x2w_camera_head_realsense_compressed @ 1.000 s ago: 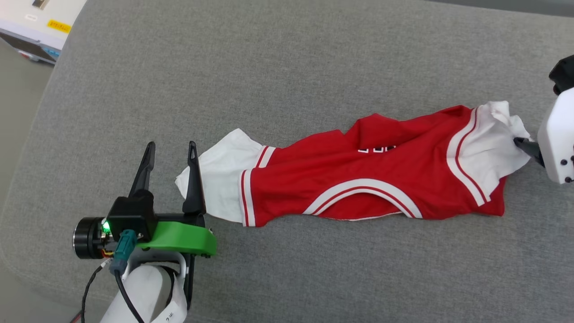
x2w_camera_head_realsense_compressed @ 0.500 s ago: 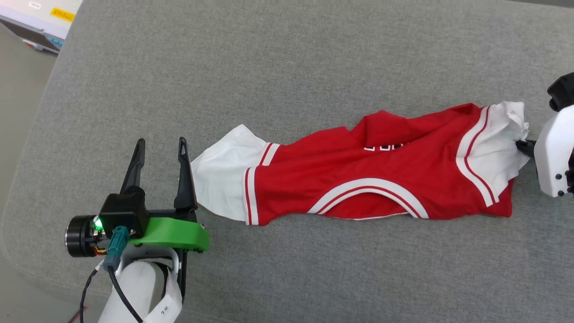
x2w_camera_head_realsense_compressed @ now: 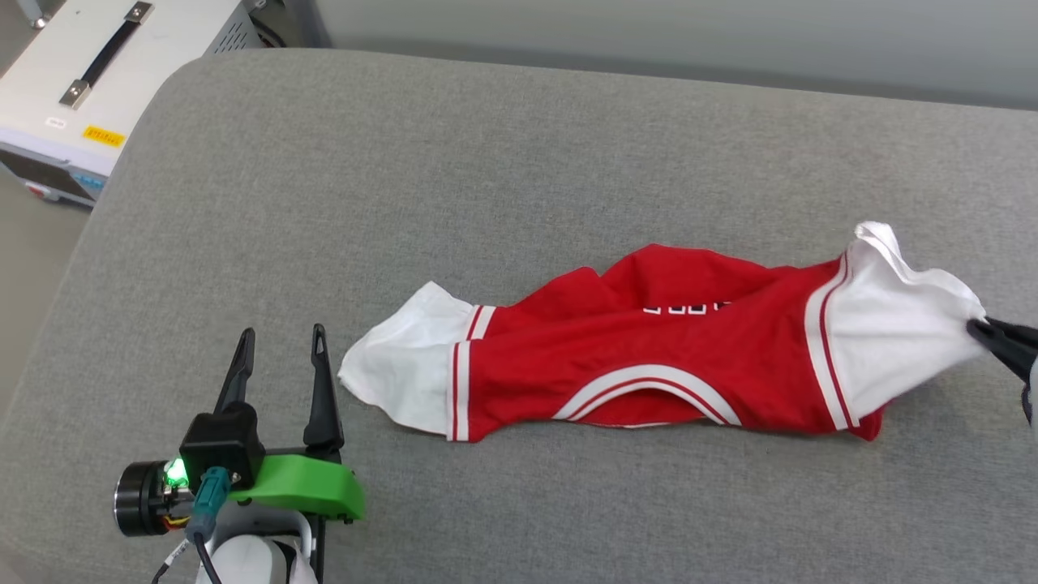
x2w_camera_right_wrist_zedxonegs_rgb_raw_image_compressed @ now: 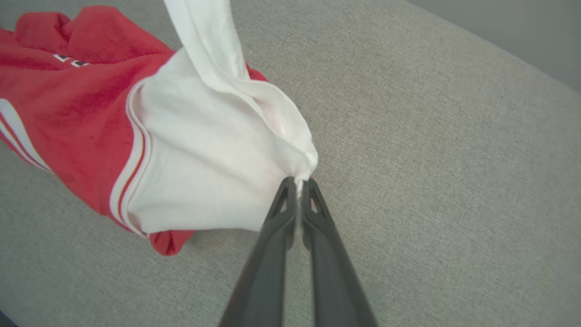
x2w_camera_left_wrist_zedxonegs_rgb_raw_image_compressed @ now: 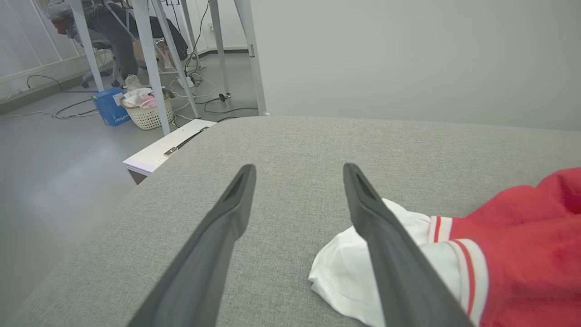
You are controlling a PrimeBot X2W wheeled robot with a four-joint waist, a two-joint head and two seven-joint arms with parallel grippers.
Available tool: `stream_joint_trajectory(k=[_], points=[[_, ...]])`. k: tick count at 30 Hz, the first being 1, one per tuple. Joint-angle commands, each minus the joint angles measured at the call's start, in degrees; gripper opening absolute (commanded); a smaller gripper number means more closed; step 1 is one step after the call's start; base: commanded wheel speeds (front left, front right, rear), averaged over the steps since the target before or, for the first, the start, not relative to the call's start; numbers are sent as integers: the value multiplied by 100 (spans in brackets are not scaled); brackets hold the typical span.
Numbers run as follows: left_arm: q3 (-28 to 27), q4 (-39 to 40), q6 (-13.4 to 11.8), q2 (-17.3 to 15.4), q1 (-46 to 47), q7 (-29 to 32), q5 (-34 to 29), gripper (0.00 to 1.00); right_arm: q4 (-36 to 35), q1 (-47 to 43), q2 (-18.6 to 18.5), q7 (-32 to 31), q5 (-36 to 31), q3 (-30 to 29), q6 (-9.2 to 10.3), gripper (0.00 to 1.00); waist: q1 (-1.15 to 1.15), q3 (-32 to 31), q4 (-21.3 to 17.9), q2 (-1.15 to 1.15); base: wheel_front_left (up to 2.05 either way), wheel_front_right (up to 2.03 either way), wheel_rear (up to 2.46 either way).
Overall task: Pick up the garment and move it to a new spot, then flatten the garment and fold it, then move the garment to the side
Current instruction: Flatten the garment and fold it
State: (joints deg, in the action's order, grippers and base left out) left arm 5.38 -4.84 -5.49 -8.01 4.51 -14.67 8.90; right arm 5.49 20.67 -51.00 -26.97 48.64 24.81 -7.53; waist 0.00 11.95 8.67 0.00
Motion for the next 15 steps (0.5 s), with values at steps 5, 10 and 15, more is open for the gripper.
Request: stream_joint_trajectory(k=[5,10,15], points=[[-107,9,90,81,-308,-32,-104,100,-452,-1331,99,101,13,-1116,4,0,0,-402,-364,0,0,0,0],[-122,-26,155,145,-390,-32,-158,100,-565,-2439,667,-73,-19,-2138,4,0,0,-436,-474,0,0,0,0],[-105,-104,243,203,-330,-33,-197,100,-84,-3107,1247,-267,-156,-2671,4,0,0,-398,-455,0,0,0,0]])
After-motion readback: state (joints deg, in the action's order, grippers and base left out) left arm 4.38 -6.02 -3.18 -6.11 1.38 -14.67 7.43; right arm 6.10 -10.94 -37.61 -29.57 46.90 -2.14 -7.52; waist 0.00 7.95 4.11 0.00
